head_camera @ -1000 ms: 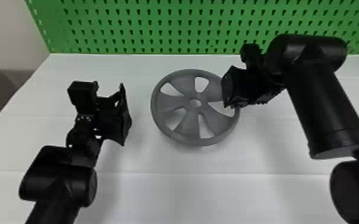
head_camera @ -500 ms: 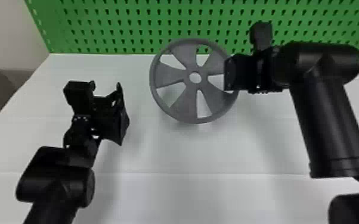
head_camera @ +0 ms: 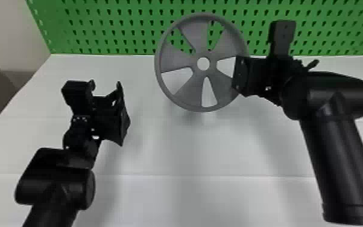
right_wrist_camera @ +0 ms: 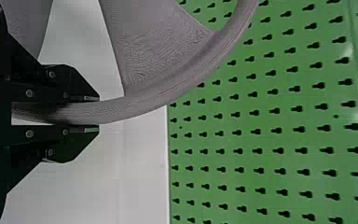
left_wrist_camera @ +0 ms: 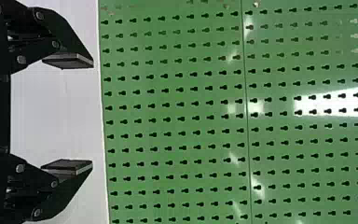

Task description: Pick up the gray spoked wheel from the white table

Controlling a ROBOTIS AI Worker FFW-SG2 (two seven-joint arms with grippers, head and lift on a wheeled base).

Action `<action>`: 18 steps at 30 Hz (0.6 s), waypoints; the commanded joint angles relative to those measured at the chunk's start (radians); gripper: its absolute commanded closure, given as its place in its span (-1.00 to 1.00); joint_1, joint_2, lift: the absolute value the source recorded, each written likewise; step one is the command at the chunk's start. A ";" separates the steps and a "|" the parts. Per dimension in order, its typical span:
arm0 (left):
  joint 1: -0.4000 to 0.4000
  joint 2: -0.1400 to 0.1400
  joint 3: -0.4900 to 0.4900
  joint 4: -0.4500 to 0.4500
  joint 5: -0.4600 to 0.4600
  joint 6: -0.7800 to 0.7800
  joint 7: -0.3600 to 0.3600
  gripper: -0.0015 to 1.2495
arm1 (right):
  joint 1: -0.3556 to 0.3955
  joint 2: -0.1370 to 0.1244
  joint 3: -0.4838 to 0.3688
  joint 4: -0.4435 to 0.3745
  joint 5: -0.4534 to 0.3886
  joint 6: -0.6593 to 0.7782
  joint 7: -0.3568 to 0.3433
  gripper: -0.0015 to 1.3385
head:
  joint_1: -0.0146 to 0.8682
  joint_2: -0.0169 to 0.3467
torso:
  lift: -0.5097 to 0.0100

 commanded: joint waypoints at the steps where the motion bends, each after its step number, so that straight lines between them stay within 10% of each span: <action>1: 0.002 -0.001 0.000 -0.003 0.006 -0.007 0.000 -0.23 | 0.074 -0.008 -0.017 -0.036 0.018 -0.153 0.004 0.76 | 0.80 -0.59 | 0.59; 18: 0.009 -0.008 0.005 -0.006 0.022 -0.033 0.006 -0.23 | 0.249 -0.014 -0.043 -0.062 0.097 -0.571 0.019 0.76 | 0.80 -0.59 | 0.59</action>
